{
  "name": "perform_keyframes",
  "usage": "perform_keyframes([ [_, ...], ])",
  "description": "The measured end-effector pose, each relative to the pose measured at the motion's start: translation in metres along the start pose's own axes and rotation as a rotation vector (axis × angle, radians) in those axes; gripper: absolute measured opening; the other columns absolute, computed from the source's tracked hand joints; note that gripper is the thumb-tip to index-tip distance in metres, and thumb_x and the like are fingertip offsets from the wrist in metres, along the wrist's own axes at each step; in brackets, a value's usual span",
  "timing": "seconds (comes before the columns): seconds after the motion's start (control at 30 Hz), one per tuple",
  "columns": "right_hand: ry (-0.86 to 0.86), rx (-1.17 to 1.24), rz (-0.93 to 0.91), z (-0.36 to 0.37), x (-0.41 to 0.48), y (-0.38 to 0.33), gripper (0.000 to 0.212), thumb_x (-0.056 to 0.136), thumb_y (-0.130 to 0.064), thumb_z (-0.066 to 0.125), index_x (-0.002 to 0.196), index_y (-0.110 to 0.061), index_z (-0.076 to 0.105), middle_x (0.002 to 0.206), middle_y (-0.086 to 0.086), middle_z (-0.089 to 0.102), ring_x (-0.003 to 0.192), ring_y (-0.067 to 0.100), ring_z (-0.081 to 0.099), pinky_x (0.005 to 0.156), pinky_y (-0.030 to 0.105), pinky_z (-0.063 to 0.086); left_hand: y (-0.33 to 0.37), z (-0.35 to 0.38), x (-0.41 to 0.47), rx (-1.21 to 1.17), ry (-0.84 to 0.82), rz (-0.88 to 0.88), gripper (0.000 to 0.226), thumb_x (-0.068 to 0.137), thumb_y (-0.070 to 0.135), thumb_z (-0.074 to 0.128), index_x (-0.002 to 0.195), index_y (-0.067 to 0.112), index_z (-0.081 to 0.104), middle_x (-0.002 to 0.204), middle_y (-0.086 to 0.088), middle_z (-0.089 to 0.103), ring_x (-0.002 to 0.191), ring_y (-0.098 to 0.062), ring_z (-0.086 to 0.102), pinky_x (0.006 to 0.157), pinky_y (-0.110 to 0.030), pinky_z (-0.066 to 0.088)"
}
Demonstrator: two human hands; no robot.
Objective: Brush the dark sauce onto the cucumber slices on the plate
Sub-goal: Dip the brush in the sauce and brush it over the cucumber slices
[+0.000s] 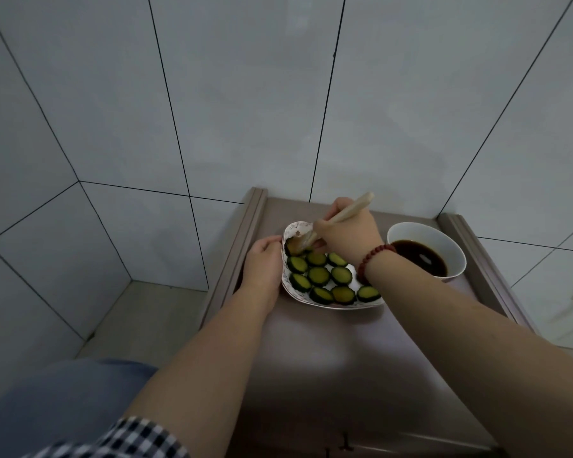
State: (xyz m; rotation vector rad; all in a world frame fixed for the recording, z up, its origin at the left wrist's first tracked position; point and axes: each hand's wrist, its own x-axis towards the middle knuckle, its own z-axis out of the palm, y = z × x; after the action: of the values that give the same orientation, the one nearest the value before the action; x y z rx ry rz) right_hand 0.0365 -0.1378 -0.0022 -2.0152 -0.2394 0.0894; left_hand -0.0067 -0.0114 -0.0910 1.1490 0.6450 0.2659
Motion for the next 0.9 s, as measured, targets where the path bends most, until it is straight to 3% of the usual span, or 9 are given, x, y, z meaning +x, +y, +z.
perform_keyframes([
  [0.23,0.067,0.096,-0.02,-0.004,0.0,0.003,0.013,0.081,-0.011,0.063,0.074,-0.015,0.052,0.069,0.012,0.073,0.058,0.02,0.074,0.064,0.048,0.063,-0.001,-0.001,0.003,-0.013,-0.004,0.005,0.033,0.107,0.003,0.052,0.13,0.007,0.075,0.106,-0.006,0.078,0.099,-0.022,0.074,0.074,-0.029,0.059],
  [0.33,-0.001,-0.019,-0.027,-0.004,0.0,0.004,0.014,0.082,-0.012,0.064,0.074,-0.015,0.052,0.072,0.012,0.074,0.057,0.018,0.074,0.062,0.045,0.063,-0.001,0.0,0.002,-0.015,-0.004,0.008,0.03,0.106,0.002,0.052,0.124,0.009,0.076,0.102,-0.004,0.078,0.095,-0.019,0.074,0.072,-0.028,0.058],
  [0.4,0.062,0.031,-0.033,-0.008,0.002,0.005,0.015,0.081,-0.011,0.064,0.073,-0.016,0.052,0.07,0.011,0.074,0.056,0.017,0.074,0.058,0.04,0.063,-0.001,-0.001,0.003,-0.02,-0.002,0.007,0.026,0.107,0.002,0.052,0.116,0.012,0.075,0.101,-0.003,0.077,0.093,-0.018,0.074,0.07,-0.027,0.058],
  [0.47,0.119,0.04,-0.038,-0.011,0.004,0.005,0.015,0.081,-0.011,0.063,0.073,-0.016,0.052,0.067,0.007,0.073,0.056,0.016,0.074,0.056,0.037,0.063,-0.001,-0.001,0.003,-0.022,-0.002,0.004,0.026,0.107,0.002,0.052,0.118,0.013,0.074,0.1,-0.002,0.077,0.092,-0.016,0.074,0.065,-0.024,0.059],
  [0.57,0.046,-0.154,-0.012,-0.015,0.006,0.007,0.012,0.083,-0.011,0.061,0.075,-0.016,0.053,0.073,0.009,0.074,0.056,0.016,0.073,0.057,0.037,0.063,0.0,-0.001,0.002,-0.019,-0.005,0.008,0.03,0.107,0.002,0.053,0.125,0.01,0.075,0.099,-0.002,0.078,0.091,-0.016,0.074,0.063,-0.023,0.059],
  [0.73,0.121,-0.135,-0.096,-0.02,0.006,0.002,0.016,0.085,-0.011,0.062,0.074,-0.017,0.053,0.073,0.011,0.072,0.055,0.015,0.072,0.043,0.02,0.053,0.001,-0.001,0.002,-0.013,-0.008,0.003,0.026,0.106,0.002,0.053,0.117,0.014,0.073,0.099,0.0,0.077,0.092,-0.016,0.074,0.067,-0.026,0.058],
  [0.83,0.015,-0.272,-0.065,-0.02,0.005,0.001,0.015,0.086,-0.011,0.061,0.075,-0.017,0.054,0.079,0.012,0.073,0.065,0.021,0.074,0.058,0.035,0.063,0.001,-0.001,0.001,0.0,-0.007,0.003,0.026,0.107,0.002,0.052,0.116,0.015,0.073,0.098,0.001,0.077,0.09,-0.014,0.073,0.06,-0.021,0.058],
  [0.9,0.016,-0.266,-0.05,-0.022,0.005,-0.001,0.013,0.087,-0.013,0.063,0.076,-0.017,0.056,0.08,0.011,0.073,0.069,0.022,0.073,0.063,0.038,0.063,0.001,-0.001,0.001,-0.001,-0.01,0.0,0.027,0.107,0.002,0.051,0.117,0.015,0.073,0.099,0.0,0.076,0.091,-0.015,0.073,0.064,-0.024,0.058],
])
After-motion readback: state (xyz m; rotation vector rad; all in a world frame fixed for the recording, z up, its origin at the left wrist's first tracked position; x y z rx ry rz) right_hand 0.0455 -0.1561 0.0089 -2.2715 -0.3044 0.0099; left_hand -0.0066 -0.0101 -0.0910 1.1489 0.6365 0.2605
